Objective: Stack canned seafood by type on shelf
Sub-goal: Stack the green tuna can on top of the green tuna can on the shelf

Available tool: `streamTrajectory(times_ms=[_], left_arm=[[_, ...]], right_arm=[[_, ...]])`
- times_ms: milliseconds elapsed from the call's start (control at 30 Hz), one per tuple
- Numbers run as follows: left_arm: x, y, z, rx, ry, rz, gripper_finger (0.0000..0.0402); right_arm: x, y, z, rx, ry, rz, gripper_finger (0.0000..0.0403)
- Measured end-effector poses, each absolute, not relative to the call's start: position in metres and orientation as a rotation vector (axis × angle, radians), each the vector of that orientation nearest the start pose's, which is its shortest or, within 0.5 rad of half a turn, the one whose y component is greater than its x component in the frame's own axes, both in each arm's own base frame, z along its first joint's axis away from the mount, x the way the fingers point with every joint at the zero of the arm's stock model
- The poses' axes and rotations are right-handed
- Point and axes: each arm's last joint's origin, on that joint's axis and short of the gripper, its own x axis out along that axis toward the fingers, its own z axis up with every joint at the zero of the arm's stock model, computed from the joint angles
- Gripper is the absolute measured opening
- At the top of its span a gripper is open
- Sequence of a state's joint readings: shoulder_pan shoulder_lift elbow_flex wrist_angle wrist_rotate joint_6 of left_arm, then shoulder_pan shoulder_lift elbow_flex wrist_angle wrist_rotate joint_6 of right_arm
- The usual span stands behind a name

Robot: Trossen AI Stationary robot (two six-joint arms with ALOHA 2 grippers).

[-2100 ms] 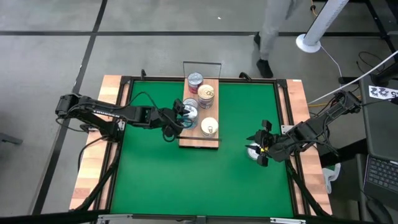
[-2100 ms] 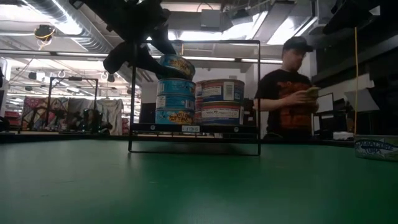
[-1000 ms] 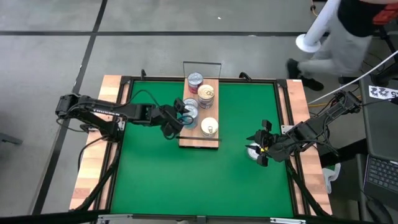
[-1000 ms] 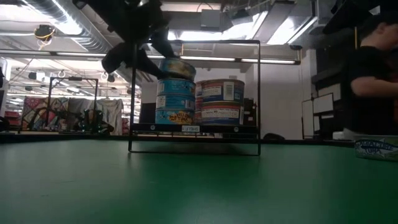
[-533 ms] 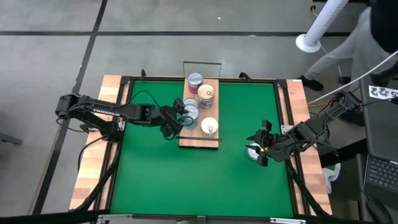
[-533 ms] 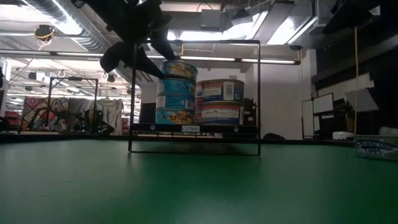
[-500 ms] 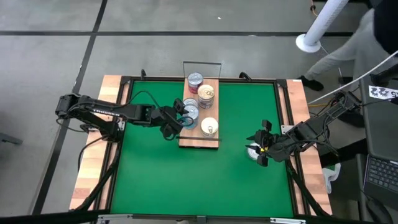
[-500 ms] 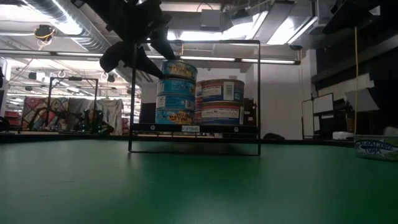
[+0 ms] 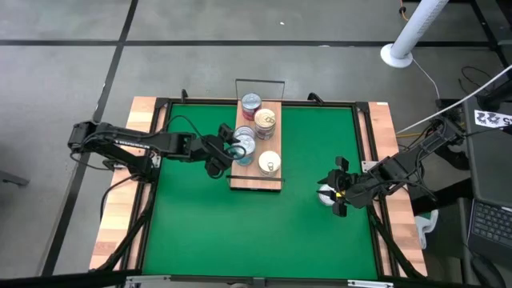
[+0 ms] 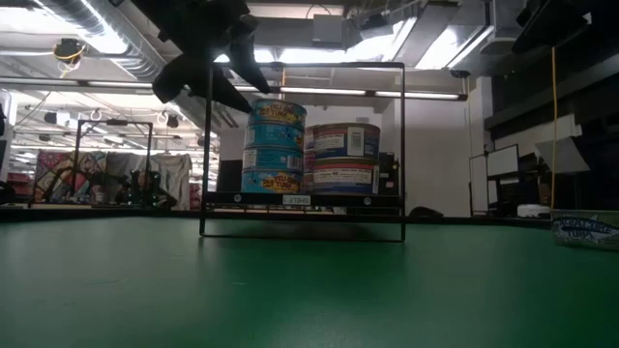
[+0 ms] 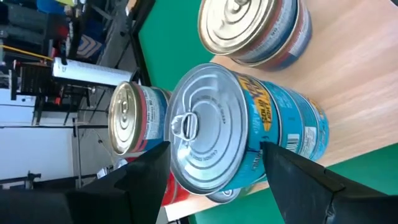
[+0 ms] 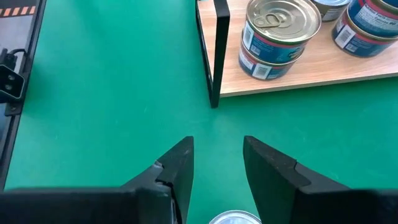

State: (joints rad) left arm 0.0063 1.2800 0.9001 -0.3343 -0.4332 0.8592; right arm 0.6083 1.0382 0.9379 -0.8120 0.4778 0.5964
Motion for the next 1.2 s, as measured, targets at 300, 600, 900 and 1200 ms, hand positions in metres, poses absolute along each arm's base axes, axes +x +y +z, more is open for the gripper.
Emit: streamTrajectory(times_ms=[300,600,900,1200], left_arm=[[0.263,0.005,0.264,0.970,0.825,0.102,0.0253],[0.249,-0.020,0.293,0.990,0.673,0.305,0.0253],[0.246,-0.043,0.292,0.760,0.589,0.294,0.0253],[0.246,-0.060,0.298,0.474,0.448,0.311,0.0253]], right_arm=[[0.166,0.099,0.292,0.096,0.774,-0.112,0.0140],[0.166,0.102,0.291,0.135,0.823,-0.041,0.0140],[0.178,0.116,0.272,0.253,0.978,-0.024,0.0140],[0.198,0.134,0.232,0.211,1.218,-0.007,0.0140]])
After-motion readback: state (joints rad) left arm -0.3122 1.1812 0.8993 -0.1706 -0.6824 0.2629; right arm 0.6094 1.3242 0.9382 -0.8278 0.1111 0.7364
